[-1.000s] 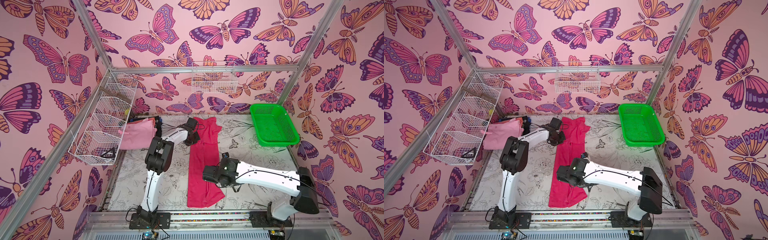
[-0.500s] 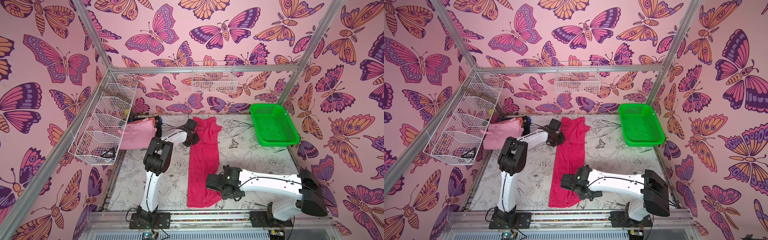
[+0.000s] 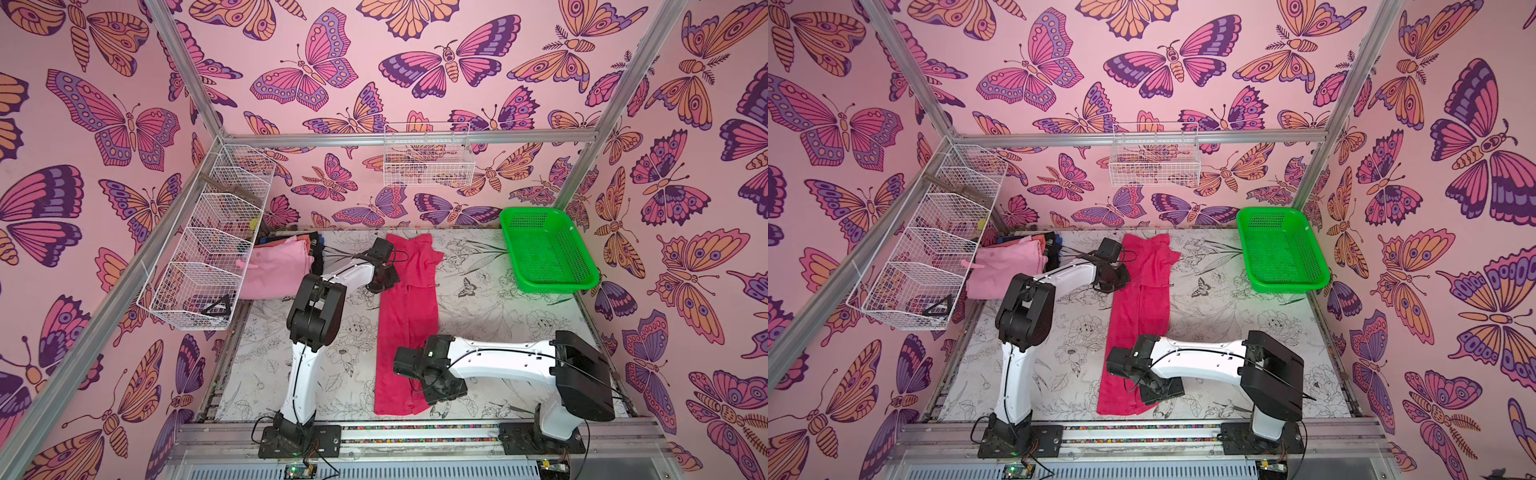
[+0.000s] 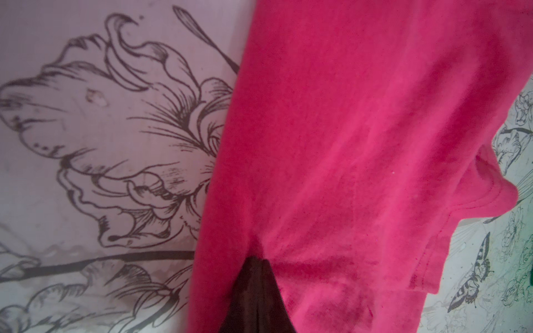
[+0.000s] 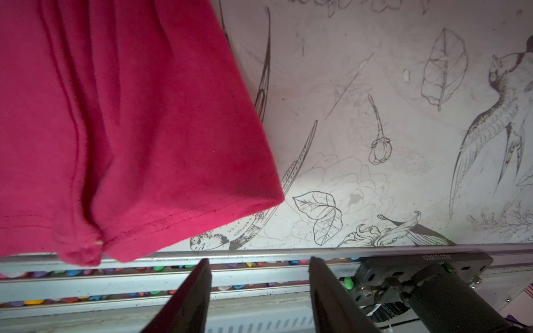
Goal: Fold and stack t-shirts
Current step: Smooth out the T-shirt at the center of the board.
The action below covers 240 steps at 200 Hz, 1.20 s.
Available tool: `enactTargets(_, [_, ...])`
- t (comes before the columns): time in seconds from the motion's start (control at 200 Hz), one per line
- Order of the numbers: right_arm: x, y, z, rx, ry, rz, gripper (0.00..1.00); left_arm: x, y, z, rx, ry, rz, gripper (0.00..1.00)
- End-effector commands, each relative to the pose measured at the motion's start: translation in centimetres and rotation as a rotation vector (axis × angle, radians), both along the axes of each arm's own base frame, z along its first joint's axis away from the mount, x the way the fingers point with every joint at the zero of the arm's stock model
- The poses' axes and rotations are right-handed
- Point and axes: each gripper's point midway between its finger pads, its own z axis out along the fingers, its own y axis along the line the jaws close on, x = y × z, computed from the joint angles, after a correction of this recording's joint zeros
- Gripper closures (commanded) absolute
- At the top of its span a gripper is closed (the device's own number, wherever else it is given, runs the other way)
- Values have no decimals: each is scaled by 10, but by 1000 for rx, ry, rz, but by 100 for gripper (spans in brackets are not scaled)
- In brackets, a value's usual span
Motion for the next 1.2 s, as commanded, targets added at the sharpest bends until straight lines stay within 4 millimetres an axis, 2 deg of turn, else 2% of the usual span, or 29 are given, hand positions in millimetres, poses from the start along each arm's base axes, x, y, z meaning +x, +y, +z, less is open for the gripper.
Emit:
enactTargets(0.0, [0,-2,-9,-10,35,0,46,-15,10,-15,35,60,-5,100])
enactTargets(0.481, [7,0,-30,-14,106,-21,55,-16,9,-18,26,61,-5,100])
enactTargets(0.821, [0,-1,-43,-4,150,-39,72,-17,10,-22,29,67,-2,100])
enactTargets(1.077, [-1,0,-48,-17,166,-28,74,-18,11,-27,31,74,-1,100])
enactTargets(1.197, [3,-3,-42,-33,150,-30,75,-18,12,-28,32,77,0,100])
